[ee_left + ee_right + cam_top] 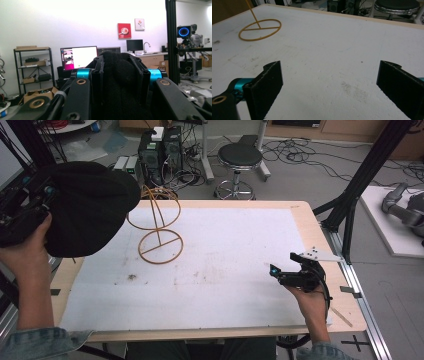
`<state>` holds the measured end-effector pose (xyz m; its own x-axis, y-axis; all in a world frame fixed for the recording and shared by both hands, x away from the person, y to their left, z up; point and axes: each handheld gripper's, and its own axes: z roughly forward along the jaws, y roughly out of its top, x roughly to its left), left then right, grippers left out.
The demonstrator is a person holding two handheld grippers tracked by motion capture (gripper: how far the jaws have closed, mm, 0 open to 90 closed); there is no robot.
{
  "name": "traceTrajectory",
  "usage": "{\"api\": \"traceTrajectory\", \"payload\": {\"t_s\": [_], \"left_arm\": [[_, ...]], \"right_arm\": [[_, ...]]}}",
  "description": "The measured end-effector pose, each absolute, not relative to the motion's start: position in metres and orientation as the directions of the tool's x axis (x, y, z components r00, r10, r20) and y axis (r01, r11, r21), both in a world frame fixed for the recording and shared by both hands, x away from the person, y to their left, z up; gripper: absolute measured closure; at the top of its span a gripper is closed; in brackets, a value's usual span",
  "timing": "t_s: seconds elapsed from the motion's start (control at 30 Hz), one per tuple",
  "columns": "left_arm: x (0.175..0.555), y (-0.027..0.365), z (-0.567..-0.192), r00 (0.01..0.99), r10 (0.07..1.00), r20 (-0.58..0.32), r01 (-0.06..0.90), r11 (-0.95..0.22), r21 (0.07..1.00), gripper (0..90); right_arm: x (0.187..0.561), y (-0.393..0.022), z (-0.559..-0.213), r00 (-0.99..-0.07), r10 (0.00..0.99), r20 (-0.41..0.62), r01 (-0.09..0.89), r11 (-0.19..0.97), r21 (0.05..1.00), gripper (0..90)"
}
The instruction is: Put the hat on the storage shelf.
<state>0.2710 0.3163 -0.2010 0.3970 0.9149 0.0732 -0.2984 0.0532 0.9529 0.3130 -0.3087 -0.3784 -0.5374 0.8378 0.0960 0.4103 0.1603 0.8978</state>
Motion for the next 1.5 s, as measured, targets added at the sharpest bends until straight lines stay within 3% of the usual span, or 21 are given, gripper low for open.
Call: {"api": "traceTrajectory", "payload": {"t_s": [0.43,1.5], "left_arm": [[0.302,0.298,-0.207,0.438,0.899,0.029,-0.287,0.109,0.952,67.0],[0.373,0.249,-0.247,0.509,0.861,0.018,-0.124,0.053,0.991,67.0]], "right_arm": [[0.313,-0.308,-0.379,-0.537,0.838,0.097,0.411,0.159,0.898,6.4],[0.311,-0.31,-0.379,-0.539,0.837,0.095,0.409,0.161,0.898,6.4]]}}
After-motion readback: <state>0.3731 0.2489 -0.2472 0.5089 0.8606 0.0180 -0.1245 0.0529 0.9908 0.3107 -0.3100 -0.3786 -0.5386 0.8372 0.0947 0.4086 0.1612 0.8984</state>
